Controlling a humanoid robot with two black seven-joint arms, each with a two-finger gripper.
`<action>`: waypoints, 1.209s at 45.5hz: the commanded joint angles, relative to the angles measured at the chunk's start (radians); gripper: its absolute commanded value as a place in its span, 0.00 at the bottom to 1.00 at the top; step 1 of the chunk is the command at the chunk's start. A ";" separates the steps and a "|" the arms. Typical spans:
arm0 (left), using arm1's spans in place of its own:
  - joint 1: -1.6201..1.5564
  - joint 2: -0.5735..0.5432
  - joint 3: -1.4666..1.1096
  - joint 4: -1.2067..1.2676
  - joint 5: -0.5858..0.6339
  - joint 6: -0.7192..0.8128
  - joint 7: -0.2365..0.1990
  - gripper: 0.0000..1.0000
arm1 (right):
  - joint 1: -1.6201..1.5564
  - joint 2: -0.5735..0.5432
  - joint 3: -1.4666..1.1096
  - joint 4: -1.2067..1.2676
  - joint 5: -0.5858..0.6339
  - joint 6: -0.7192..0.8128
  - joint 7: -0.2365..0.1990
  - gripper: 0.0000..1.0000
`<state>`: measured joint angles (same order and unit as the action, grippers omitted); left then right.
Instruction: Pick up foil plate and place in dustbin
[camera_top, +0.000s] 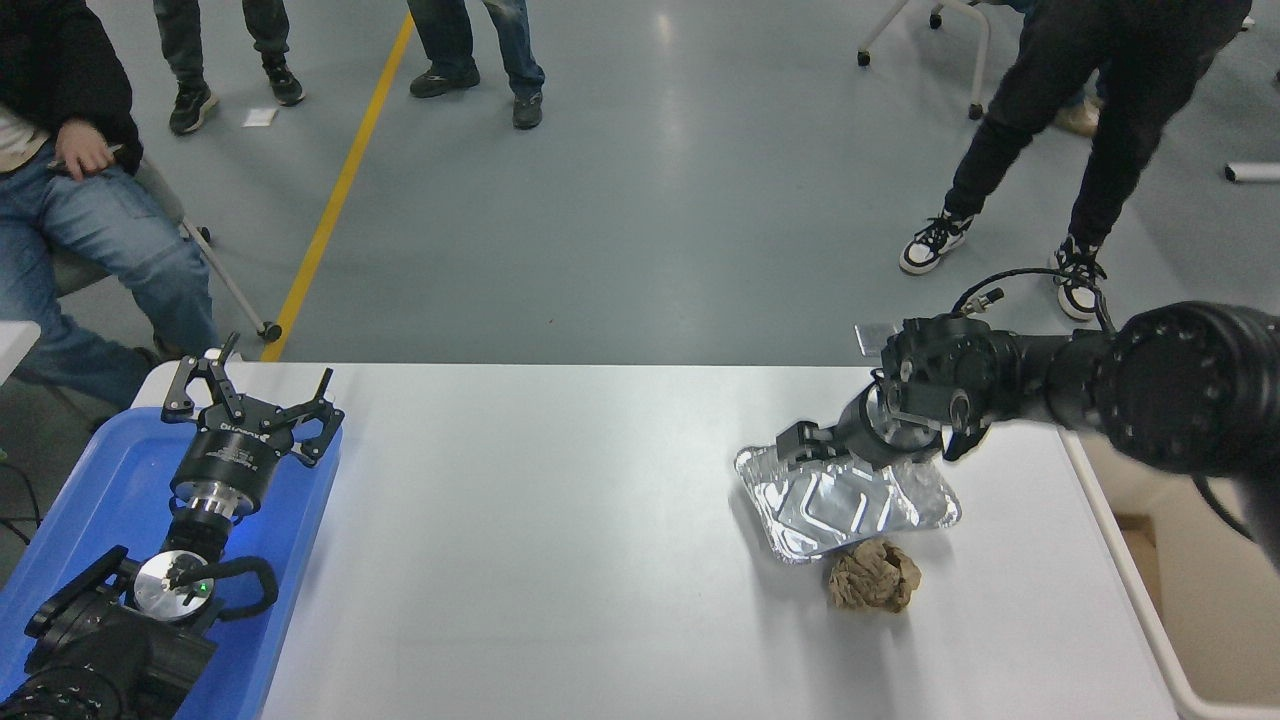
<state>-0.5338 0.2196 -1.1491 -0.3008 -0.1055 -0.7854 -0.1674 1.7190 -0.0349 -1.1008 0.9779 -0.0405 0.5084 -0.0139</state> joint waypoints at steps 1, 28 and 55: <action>0.000 0.000 0.000 0.000 0.000 0.000 0.000 0.99 | 0.442 -0.140 -0.010 0.310 0.027 0.212 0.000 1.00; 0.000 0.001 0.000 0.000 0.000 0.000 0.000 0.99 | 0.760 -0.405 -0.066 0.435 -0.206 0.277 -0.001 1.00; -0.002 0.000 0.000 0.000 0.000 0.000 0.000 0.99 | 0.294 -0.419 -0.057 0.279 -0.558 -0.039 -0.005 1.00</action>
<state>-0.5353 0.2195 -1.1489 -0.3014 -0.1057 -0.7854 -0.1671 2.3133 -0.4568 -1.1545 1.3553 -0.4065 0.7390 -0.0168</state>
